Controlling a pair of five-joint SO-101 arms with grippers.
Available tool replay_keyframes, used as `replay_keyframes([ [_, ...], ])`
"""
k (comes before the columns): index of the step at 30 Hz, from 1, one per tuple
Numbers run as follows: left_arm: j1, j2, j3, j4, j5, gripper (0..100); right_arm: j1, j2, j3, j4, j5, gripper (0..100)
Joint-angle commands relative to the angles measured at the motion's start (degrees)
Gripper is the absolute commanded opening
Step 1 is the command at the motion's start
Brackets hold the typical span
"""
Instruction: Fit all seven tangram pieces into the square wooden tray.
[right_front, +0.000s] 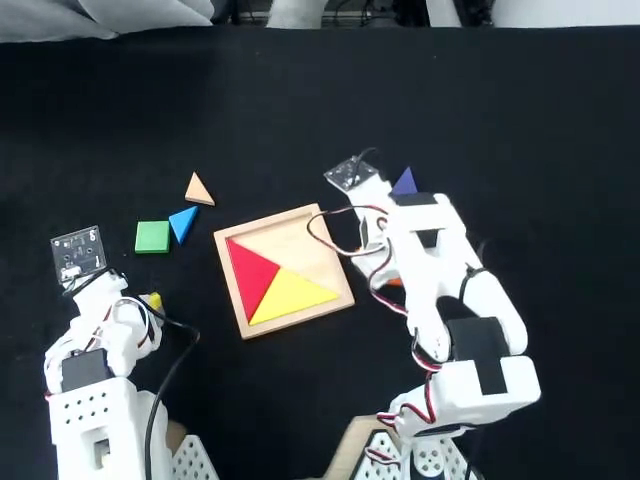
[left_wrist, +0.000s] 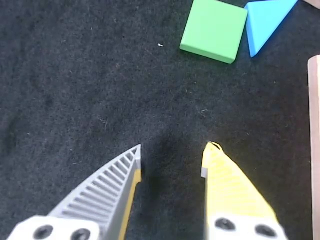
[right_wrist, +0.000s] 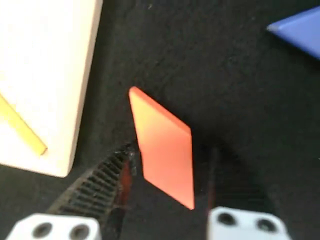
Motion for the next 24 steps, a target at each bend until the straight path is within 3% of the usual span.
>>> replay_keyframes([
  [1, 0.7, -0.4, -0.5, -0.6, -0.4, 21, -1.4, -0.7, -2.6, 0.3, -0.4, 0.9],
  [6, 0.7, -0.4, -0.5, -0.6, -0.4, 21, -2.7, -3.2, -4.0, 5.2, -1.1, 3.1],
  [11, 0.6, -0.4, -0.5, -0.7, -0.4, 21, -9.1, -15.8, -10.5, 16.1, -11.8, 1.1],
  [17, 0.3, -0.4, -0.5, -0.9, -0.4, 21, -15.3, -22.0, -11.4, 15.9, -21.2, 1.4],
  [24, 0.3, -0.4, -0.7, -0.9, 0.0, 21, -17.1, -11.9, -10.9, 10.4, -28.1, 1.2],
])
